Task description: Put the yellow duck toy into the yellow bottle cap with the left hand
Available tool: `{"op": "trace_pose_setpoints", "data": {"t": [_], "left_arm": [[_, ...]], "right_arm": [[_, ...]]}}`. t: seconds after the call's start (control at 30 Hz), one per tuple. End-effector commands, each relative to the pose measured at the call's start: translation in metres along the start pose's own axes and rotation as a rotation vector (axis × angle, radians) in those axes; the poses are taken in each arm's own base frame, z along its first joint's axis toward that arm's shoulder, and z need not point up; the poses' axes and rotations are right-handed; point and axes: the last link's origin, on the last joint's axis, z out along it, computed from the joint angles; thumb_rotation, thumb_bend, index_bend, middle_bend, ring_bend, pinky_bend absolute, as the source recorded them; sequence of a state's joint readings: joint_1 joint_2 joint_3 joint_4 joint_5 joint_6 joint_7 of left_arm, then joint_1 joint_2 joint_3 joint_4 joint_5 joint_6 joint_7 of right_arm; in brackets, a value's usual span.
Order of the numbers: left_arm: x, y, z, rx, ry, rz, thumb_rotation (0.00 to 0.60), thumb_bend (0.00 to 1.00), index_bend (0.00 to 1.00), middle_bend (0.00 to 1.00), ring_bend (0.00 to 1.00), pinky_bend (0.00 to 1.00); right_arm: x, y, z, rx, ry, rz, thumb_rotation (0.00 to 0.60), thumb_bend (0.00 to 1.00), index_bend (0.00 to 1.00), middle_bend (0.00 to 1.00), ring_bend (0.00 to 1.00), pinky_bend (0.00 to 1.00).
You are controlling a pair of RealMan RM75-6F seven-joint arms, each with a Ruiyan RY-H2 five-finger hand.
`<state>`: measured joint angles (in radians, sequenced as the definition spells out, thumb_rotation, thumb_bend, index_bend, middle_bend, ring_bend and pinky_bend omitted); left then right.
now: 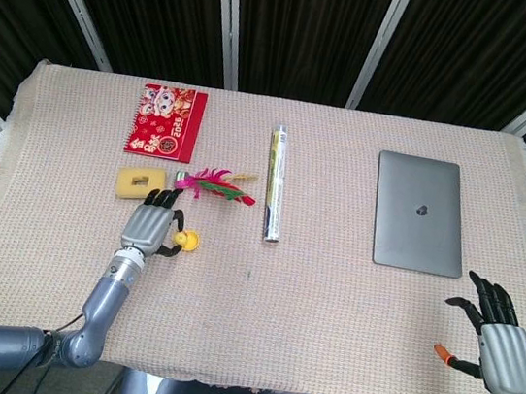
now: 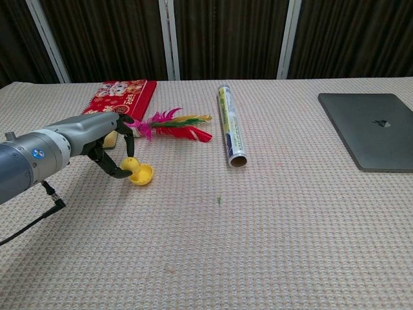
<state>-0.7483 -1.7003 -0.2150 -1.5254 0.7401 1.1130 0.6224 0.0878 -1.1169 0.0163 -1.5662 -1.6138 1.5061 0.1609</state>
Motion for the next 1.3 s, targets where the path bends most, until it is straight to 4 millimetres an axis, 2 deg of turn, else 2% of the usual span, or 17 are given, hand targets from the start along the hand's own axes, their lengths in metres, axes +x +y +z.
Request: {"op": "trace_pose_setpoints", "data": {"t": [0.03,0.6,1.3], "left_arm": [[-0.001,0.003,0.000,-0.010,-0.002,0.002,0.600,0.32,0.55,0.02,0.05,0.00],[-0.005,0.015,0.005,-0.039,-0.003,0.028,0.600,0.32,0.55,0.02,0.05,0.00],[-0.014,0.007,0.008,-0.016,-0.021,0.036,0.600,0.32,0.55,0.02,0.04,0.00]], "right_arm": [[0.000,0.000,-0.001,0.000,0.001,0.001,0.600,0.02,0.31,0.01,0.00,0.00],[0.003,0.007,-0.011,-0.028,0.014,0.005,0.600,0.02,0.31,0.01,0.00,0.00],[0.003,0.009,-0.013,-0.037,0.015,0.013,0.600,0.02,0.31,0.01,0.00,0.00]]}}
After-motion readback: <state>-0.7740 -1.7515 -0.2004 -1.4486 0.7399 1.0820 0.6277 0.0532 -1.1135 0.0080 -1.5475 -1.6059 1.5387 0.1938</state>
